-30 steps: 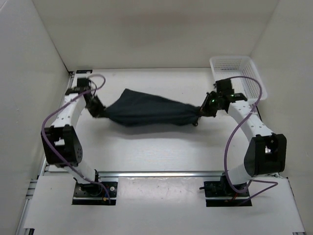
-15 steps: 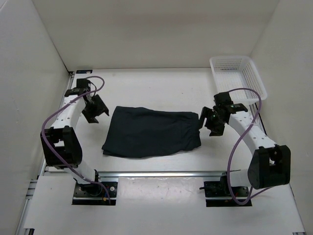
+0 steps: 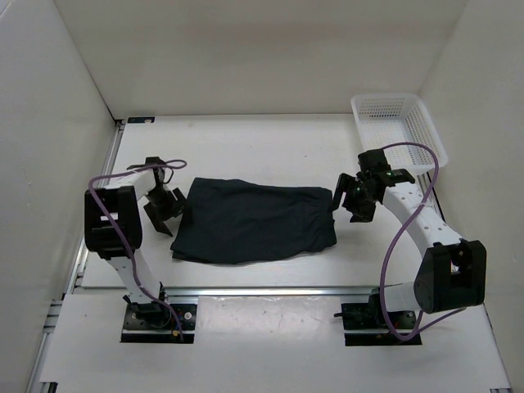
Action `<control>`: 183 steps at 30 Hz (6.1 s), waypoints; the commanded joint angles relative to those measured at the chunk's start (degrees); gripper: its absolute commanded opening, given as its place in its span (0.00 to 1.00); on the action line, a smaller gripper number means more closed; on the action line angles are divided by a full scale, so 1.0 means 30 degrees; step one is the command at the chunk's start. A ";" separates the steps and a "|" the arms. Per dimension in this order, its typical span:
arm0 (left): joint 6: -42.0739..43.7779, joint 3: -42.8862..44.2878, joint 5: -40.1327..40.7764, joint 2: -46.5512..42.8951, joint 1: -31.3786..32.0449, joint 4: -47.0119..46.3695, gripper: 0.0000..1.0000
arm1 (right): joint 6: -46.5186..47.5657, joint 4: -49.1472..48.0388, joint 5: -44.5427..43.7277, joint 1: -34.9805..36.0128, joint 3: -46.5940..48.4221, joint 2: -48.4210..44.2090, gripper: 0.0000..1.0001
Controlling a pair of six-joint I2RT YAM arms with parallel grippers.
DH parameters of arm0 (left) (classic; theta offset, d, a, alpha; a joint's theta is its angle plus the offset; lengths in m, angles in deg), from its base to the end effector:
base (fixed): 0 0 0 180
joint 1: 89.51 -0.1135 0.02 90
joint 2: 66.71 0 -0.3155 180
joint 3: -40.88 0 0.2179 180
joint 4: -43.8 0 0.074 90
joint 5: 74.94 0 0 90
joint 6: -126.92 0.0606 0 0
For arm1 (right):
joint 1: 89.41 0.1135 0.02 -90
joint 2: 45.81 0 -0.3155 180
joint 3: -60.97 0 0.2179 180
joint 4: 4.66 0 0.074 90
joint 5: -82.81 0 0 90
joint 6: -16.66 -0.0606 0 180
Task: Fold and stack the shorts
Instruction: Fold the shorts
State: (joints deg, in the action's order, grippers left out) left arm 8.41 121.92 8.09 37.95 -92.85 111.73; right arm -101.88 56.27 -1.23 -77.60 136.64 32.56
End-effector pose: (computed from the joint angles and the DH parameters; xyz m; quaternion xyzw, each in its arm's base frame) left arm 0.2958 0.0099 0.1973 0.2746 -0.9595 0.0564 0.0264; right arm 0.2275 0.0540 0.2920 0.1297 0.9637 0.1261 0.1964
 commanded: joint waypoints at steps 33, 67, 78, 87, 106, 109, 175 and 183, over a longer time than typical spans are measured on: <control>-0.0281 1.6951 0.5458 0.3224 1.2352 0.8055 0.10 | 0.0722 0.0339 -0.0811 -0.0713 -0.0030 -0.1718 0.80; -0.0928 0.8346 0.0680 -0.5617 0.5392 0.5506 0.85 | 0.0461 0.2828 -1.0273 1.3312 1.1008 0.8967 0.90; -0.0166 0.6703 0.0153 -0.7495 0.3633 0.5508 0.85 | -0.1211 0.3181 -1.0421 1.3933 1.5408 1.5213 0.80; 0.0012 0.5971 -0.0258 -0.7700 0.3279 0.5127 0.83 | -0.2032 0.3210 -1.1272 1.3552 1.3186 1.2700 0.18; 0.0188 0.5033 -0.1342 -0.6997 0.4508 0.4221 0.85 | 0.2597 0.1423 -0.9928 0.4939 1.1339 0.8655 0.78; -0.0015 0.4799 -0.1342 -0.6559 0.5180 0.4014 0.85 | 0.1925 0.1423 -1.0624 0.5432 1.0521 0.7338 0.79; -0.2298 0.0967 0.0209 -0.0753 1.2068 -0.0146 0.10 | -0.0742 -0.5845 0.2321 0.1599 0.4701 1.0054 0.04; -0.3211 0.1163 0.0914 -0.2016 1.1892 0.0290 0.36 | 0.0280 -0.3560 0.2267 0.2681 0.9988 1.1761 0.60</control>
State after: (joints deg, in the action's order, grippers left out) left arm 0.21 123.80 8.31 34.38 -56.81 110.61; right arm -103.80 42.89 7.16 -70.60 161.71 69.54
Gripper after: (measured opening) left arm 0.304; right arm 0.513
